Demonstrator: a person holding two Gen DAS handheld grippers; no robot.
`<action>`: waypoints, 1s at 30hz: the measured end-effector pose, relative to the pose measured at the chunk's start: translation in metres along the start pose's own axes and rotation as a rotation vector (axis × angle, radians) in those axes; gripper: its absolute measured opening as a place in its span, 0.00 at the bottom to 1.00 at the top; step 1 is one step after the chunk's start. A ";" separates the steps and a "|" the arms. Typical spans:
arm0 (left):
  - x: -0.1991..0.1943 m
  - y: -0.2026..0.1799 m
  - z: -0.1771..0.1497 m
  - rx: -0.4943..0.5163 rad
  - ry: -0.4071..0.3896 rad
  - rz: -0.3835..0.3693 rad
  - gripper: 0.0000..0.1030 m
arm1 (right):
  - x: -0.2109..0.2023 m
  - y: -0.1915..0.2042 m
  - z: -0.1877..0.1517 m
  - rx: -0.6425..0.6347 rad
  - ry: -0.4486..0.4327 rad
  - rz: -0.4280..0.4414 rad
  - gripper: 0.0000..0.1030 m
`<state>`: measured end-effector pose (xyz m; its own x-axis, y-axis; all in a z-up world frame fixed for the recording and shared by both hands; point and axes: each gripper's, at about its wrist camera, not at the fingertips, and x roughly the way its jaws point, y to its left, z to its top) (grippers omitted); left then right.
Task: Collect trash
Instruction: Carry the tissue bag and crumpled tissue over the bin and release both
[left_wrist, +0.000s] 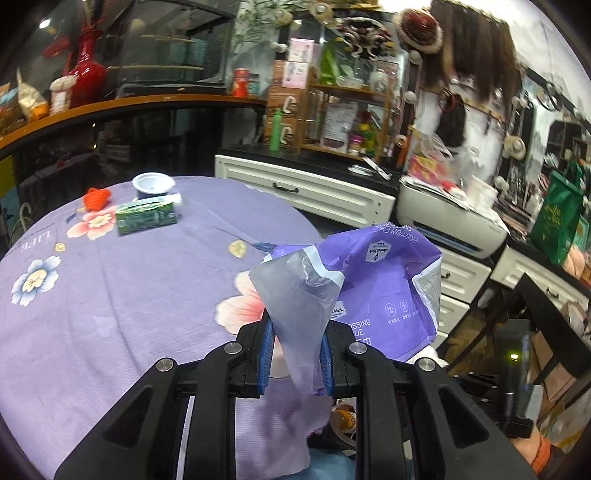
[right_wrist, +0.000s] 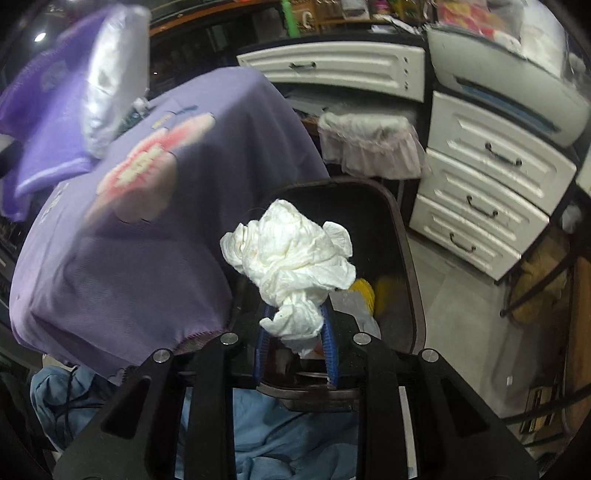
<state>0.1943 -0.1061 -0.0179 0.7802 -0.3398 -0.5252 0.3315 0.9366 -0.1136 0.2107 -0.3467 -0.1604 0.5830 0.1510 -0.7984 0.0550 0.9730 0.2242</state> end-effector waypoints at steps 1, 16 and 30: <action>0.002 -0.006 -0.001 0.012 0.005 -0.010 0.21 | 0.004 -0.004 -0.002 0.017 0.007 -0.004 0.38; 0.044 -0.065 -0.028 0.141 0.096 -0.046 0.21 | -0.022 -0.041 -0.026 0.095 -0.034 -0.109 0.61; 0.100 -0.107 -0.064 0.298 0.215 -0.029 0.21 | -0.051 -0.067 -0.047 0.146 -0.072 -0.173 0.63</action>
<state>0.2024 -0.2351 -0.1123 0.6498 -0.3103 -0.6938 0.5163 0.8502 0.1033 0.1390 -0.4113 -0.1612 0.6110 -0.0340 -0.7909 0.2726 0.9470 0.1699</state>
